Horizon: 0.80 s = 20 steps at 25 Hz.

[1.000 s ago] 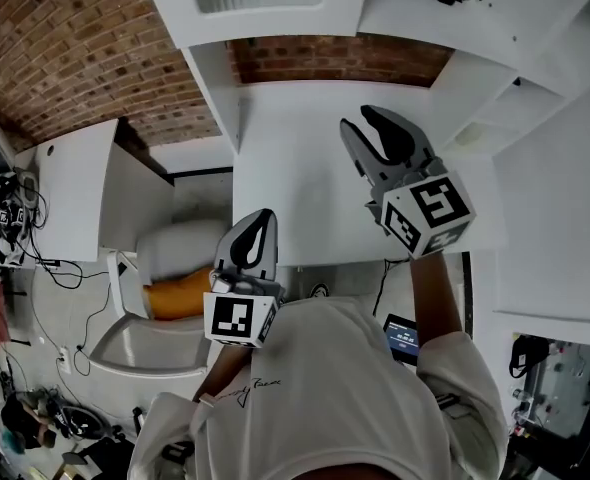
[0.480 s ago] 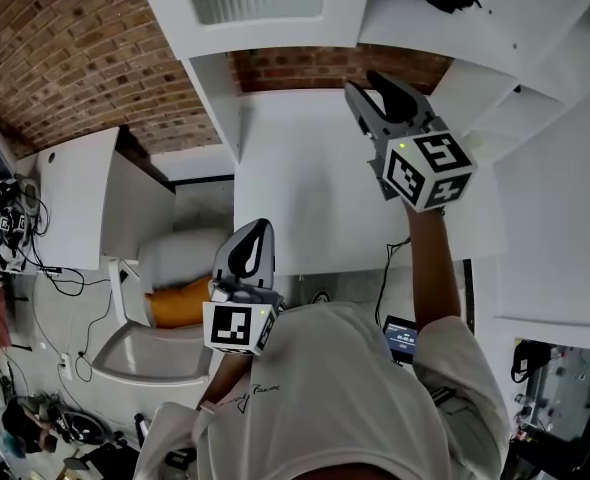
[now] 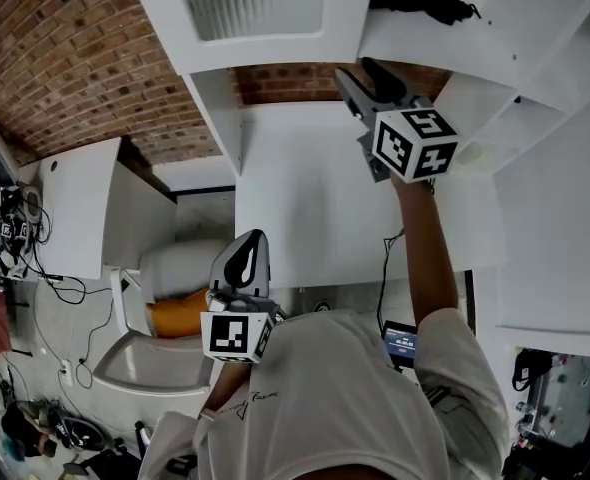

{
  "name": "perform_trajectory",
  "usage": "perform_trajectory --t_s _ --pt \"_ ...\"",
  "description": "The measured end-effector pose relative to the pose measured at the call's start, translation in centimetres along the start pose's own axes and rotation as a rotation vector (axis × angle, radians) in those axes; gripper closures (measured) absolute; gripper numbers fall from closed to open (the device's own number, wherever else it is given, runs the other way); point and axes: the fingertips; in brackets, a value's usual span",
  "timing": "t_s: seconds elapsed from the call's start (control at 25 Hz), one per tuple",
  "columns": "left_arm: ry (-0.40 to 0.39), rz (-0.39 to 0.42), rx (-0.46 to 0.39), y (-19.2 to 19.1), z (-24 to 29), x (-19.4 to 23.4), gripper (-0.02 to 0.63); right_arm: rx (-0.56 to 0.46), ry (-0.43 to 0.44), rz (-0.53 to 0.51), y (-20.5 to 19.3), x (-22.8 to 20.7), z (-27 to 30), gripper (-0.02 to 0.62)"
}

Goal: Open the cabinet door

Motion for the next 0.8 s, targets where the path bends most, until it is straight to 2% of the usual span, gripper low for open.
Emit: perform_trajectory --t_s 0.28,0.8 --pt "0.015 0.001 0.012 -0.1 0.5 0.6 0.589 0.006 -0.005 0.011 -0.1 -1.3 2.0 0.375" --pt "0.008 -0.015 0.061 -1.1 0.7 1.2 0.589 0.014 0.007 0.017 0.9 -2.1 4.1 0.369"
Point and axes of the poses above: the fingertips, and each gripper's own axes: z forward along the fingers, x to its left, y out of its top, and after that the axes turned 8 degrees about x, right-handed
